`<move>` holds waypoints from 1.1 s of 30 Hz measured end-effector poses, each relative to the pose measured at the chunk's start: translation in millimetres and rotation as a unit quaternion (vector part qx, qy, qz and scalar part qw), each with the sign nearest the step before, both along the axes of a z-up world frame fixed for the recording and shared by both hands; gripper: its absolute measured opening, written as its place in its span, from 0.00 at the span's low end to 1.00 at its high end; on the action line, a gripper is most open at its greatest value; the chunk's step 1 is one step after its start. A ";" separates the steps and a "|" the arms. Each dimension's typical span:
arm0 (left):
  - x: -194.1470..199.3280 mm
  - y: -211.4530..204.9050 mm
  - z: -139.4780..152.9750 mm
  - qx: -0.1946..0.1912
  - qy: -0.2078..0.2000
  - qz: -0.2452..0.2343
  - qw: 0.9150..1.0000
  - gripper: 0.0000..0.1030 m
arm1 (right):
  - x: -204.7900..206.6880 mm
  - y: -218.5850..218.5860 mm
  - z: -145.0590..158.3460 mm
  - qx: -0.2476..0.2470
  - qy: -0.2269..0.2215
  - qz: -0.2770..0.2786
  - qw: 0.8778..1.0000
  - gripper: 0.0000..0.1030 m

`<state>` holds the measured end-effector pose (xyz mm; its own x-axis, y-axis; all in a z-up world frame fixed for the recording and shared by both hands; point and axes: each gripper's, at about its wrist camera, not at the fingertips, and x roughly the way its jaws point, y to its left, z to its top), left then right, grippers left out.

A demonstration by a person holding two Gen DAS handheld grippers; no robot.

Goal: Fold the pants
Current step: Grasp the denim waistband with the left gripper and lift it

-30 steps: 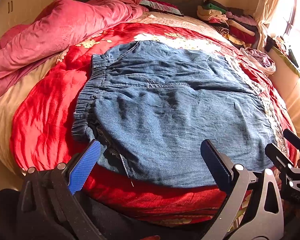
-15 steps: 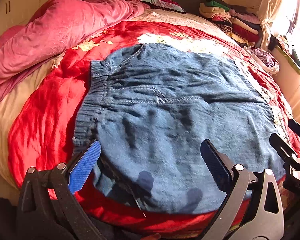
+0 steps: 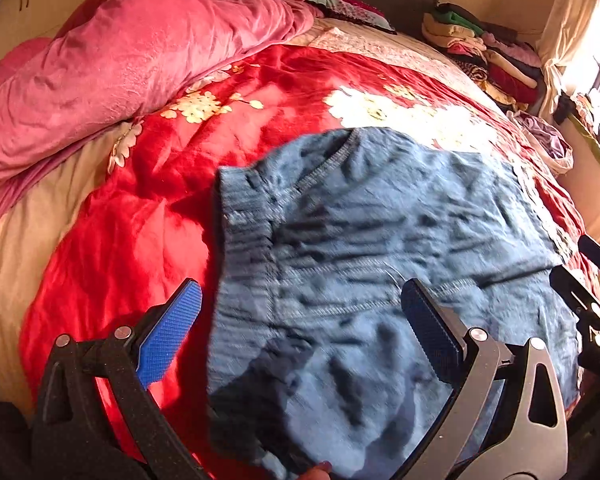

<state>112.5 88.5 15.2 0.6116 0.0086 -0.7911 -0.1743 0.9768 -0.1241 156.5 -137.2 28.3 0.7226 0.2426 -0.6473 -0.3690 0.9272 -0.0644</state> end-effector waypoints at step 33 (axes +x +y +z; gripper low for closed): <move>65.4 56.9 -9.9 -0.003 -0.064 -0.057 0.996 0.26 | 170.5 137.2 -52.2 -0.126 0.090 0.249 0.956 0.66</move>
